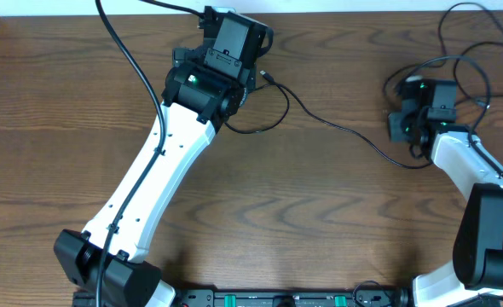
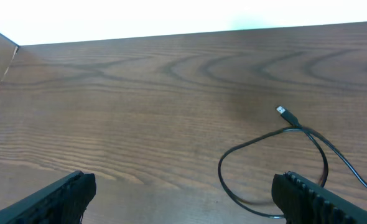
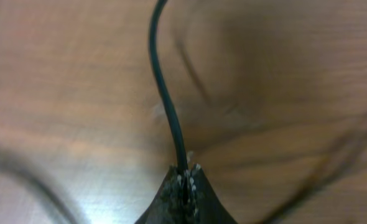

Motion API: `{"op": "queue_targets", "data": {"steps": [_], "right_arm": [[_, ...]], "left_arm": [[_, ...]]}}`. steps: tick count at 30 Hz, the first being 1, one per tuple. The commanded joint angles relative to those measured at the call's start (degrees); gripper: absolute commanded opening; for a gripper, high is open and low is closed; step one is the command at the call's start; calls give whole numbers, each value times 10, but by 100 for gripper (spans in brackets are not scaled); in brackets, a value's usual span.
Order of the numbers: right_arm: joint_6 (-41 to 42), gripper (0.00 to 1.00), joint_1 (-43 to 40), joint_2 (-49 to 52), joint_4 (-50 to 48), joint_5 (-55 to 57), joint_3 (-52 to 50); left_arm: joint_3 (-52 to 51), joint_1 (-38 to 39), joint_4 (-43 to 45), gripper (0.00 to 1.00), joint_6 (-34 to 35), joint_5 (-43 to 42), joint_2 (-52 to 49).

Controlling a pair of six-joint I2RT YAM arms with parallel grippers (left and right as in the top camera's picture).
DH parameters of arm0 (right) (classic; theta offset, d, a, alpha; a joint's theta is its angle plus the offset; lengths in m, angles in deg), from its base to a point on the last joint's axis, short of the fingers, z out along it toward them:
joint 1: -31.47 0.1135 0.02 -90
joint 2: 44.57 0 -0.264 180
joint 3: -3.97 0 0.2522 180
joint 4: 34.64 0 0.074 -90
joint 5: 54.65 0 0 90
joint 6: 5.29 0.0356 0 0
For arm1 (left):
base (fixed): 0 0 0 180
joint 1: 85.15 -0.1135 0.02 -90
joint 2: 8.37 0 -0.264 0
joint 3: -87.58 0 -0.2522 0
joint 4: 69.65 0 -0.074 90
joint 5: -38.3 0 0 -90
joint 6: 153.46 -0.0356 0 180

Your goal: Untangle cables

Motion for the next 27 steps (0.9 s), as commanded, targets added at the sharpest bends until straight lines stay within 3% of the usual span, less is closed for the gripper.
{"op": "queue_targets", "data": {"steps": [1,6,14,24,27], "right_arm": [[119,1,-22,-14,-51,73,0],[140,1,-77,-9,-156,147,0],[57,1,-202,55,-254,235,0],[116,1,-353,130,-202,229,2],[151,1,-382,132,-184,184,2]], "left_arm": [[1,0,-2,95,8,1,7],[1,0,-2,95,8,1,7],[1,0,-2,95,8,1,7],[1,0,-2,95,8,1,7],[1,0,-2,95,8,1,7]]}}
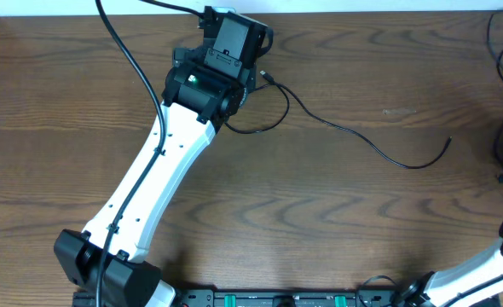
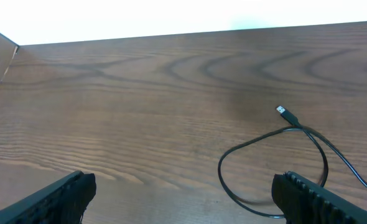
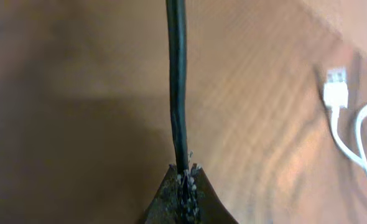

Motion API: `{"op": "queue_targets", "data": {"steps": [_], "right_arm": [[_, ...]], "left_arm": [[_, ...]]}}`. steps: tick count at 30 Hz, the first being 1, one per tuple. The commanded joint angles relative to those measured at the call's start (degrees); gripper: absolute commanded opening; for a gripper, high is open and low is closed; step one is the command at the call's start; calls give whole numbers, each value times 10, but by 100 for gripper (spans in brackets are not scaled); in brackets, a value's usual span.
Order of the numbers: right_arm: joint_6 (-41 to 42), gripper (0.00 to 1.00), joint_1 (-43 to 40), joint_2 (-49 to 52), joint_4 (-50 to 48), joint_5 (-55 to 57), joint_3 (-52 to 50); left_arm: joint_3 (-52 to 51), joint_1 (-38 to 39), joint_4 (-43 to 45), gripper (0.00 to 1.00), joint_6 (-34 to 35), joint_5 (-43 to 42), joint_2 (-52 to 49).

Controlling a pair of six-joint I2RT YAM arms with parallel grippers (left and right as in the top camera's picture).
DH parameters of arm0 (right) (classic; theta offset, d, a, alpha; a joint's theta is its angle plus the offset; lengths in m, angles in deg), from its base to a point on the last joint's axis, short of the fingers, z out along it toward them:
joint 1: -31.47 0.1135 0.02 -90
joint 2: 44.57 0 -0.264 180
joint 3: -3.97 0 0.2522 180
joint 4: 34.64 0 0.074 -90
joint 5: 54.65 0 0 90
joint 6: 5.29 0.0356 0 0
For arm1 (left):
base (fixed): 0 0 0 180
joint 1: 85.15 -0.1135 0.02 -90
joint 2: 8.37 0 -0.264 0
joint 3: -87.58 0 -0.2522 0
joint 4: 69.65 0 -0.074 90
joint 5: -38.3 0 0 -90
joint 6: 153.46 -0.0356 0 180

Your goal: Untangle cables

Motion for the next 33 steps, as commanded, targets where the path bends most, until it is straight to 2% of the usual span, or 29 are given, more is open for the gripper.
{"op": "queue_targets", "data": {"steps": [1,4,6,7,8,9,11,13,23,28,33], "right_arm": [[56,1,-24,3,5,-49,2],[79,4,-38,3,4,-112,2],[80,19,-40,3,3,-150,2],[80,33,-40,3,3,-169,3],[80,41,-40,3,3,-179,3],[80,54,-40,2,3,-202,3],[80,67,-40,0,3,-248,3],[80,73,-40,-4,0,-283,3],[73,90,-36,-79,-46,-468,3],[10,93,-9,-151,-63,-544,3],[-42,95,45,-221,-54,-550,3]], "left_arm": [[1,0,-2,95,8,1,7],[1,0,-2,95,8,1,7],[1,0,-2,96,8,1,7],[1,0,-2,95,8,1,7],[1,0,-2,95,8,1,7],[1,0,-2,95,8,1,7],[1,0,-2,95,8,1,7],[1,0,-2,95,8,1,7],[1,0,-2,95,8,1,7],[1,0,-2,95,8,1,7],[1,0,-2,95,8,1,7]]}}
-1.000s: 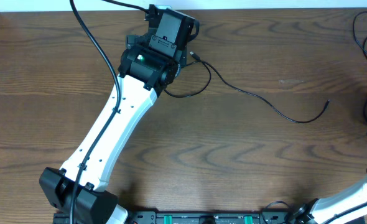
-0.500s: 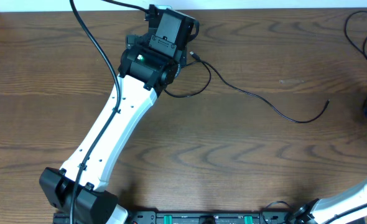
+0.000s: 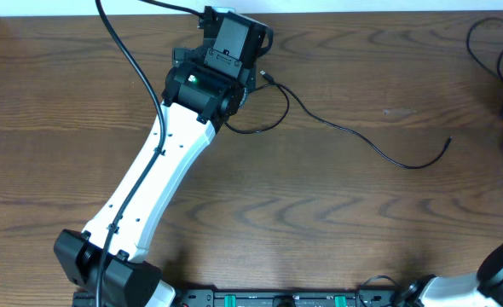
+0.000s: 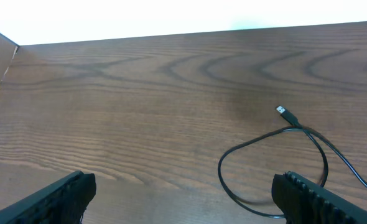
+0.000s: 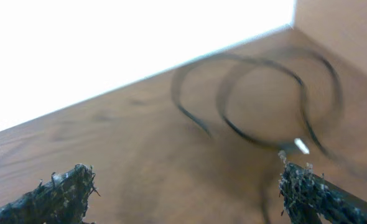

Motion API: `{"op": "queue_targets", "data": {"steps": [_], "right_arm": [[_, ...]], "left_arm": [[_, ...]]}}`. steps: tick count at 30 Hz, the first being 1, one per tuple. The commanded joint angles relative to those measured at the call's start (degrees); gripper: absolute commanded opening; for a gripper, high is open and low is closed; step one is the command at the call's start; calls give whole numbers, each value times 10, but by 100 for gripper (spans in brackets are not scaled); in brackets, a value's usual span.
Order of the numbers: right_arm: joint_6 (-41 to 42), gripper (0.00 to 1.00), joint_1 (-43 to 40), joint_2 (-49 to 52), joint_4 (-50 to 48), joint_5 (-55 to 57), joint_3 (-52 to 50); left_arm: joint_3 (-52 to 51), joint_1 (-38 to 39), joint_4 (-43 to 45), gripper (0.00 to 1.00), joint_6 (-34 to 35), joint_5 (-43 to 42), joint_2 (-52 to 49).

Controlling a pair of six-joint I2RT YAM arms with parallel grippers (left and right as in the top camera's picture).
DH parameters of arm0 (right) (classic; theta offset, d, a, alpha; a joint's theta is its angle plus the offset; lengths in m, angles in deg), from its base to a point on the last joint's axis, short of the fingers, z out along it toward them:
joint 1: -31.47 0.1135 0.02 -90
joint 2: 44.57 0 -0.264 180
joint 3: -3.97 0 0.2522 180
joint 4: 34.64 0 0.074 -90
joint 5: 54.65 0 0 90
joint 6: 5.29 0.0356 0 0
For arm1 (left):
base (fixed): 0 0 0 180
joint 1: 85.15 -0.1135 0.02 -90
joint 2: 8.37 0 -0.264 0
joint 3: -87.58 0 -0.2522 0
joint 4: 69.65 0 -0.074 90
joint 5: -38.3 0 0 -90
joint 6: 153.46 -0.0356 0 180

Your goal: Untangle cables

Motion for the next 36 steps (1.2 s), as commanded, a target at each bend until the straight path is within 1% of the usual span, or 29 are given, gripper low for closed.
{"op": "queue_targets", "data": {"steps": [1,7,14,21,24,28,33,36], "right_arm": [[-62,95,42,-42,10,-34,3],[-118,96,121,-58,54,31,3],[-190,95,207,-58,135,38,3],[-290,94,298,-39,218,43,2],[-304,94,330,-12,226,44,2],[-304,93,353,37,220,43,2],[-304,91,362,102,222,38,2],[-304,92,362,120,232,36,2]], "left_arm": [[1,0,-2,96,8,1,7],[1,0,-2,95,8,1,7],[1,0,-2,95,8,1,7],[1,0,-2,96,8,1,7],[1,0,-2,95,8,1,7],[1,0,-2,95,8,1,7],[1,0,-2,96,8,1,7],[1,0,-2,95,8,1,7]]}}
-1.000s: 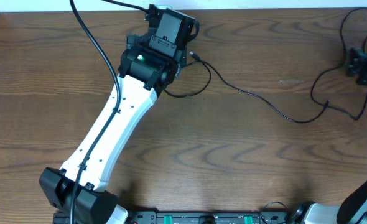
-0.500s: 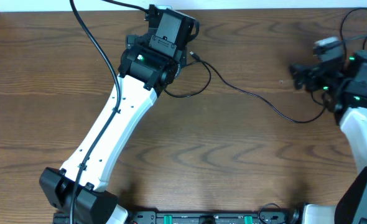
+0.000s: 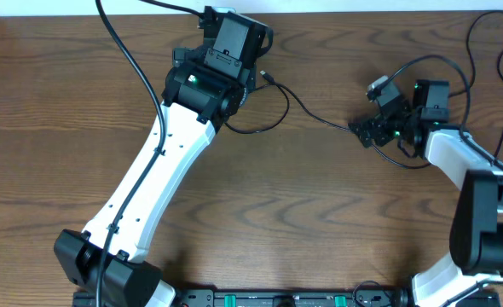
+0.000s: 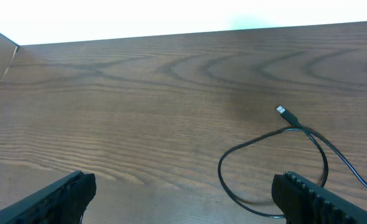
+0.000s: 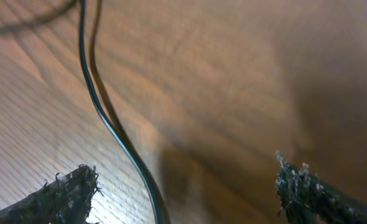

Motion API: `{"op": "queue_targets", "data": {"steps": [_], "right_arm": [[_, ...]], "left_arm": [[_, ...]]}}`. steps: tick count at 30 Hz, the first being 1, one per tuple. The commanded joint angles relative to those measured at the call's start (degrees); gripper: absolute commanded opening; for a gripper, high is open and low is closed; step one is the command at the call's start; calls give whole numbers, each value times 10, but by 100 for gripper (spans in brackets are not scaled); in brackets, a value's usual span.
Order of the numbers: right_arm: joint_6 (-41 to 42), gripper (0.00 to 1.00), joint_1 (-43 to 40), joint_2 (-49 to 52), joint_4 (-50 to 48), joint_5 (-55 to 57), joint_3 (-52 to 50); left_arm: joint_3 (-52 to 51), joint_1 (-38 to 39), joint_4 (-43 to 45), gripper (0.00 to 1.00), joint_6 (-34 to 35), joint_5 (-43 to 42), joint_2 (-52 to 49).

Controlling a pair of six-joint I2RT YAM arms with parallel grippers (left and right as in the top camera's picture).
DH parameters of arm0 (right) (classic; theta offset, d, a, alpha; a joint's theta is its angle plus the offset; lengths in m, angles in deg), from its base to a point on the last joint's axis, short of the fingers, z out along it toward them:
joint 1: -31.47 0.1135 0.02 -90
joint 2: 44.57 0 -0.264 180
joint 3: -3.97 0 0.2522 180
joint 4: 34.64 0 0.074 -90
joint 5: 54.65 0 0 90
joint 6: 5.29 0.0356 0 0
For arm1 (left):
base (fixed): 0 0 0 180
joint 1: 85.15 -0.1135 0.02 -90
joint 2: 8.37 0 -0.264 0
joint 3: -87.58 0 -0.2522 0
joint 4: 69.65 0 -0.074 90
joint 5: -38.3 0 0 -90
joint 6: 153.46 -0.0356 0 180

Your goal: Untangle cables

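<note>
A thin black cable (image 3: 320,116) runs from its small plug (image 4: 284,112) through a loop (image 4: 267,163) beside my left gripper (image 4: 183,202) and on to the right across the wooden table. The left gripper is open, low over the far middle of the table, holding nothing. My right gripper (image 3: 371,115) is open too, and straddles this cable at mid right. In the right wrist view the cable (image 5: 106,121) passes between the fingers (image 5: 68,193), nearer the left one. A second black cable (image 3: 471,34) curls at the far right.
The table's far edge (image 4: 171,34) meets a white wall just beyond the left gripper. A raised board borders the table's left side. The left arm (image 3: 149,179) lies diagonally over the left half of the table.
My right gripper, which was open at the far right edge over the second cable's coils, now stands further left, open astride the thin cable. The left gripper has not moved.
My right gripper was shut on a black cable at mid right, where the two cables lay together. Then it was at the right edge, still shut on it, with the thin cable alone. Then it was open, that cable dropped far right. Now it straddles the thin cable.
</note>
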Motion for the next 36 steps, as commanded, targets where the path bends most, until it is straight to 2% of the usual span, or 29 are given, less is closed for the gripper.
{"op": "queue_targets", "data": {"steps": [1,5,9,11,13,15,16,17,20,23,26,36], "right_arm": [[-12,92,3,13,10,-5,2],[-92,93,3,13,64,-19,2],[-170,83,3,13,135,-18,2],[-202,60,3,13,167,-14,2],[-206,51,3,13,187,-14,2],[-206,33,3,13,193,-14,2],[-206,15,3,13,195,-14,2],[-205,1,3,13,197,-15,2],[-177,1,3,13,196,-18,2],[-116,1,4,13,182,-35,2],[-11,1,6,13,151,-50,2],[495,1,32,13,-2,-50,2]], "left_arm": [[1,0,-2,95,8,1,7],[1,0,-2,96,8,1,7],[1,0,-2,95,8,1,7],[1,0,-2,95,8,1,7],[1,0,-2,95,8,1,7],[1,0,-2,95,8,1,7],[1,0,-2,95,8,1,7],[1,0,-2,95,8,1,7],[1,0,-2,95,8,1,7],[1,0,-2,95,8,1,7],[1,0,-2,95,8,1,7],[1,0,-2,95,8,1,7]]}}
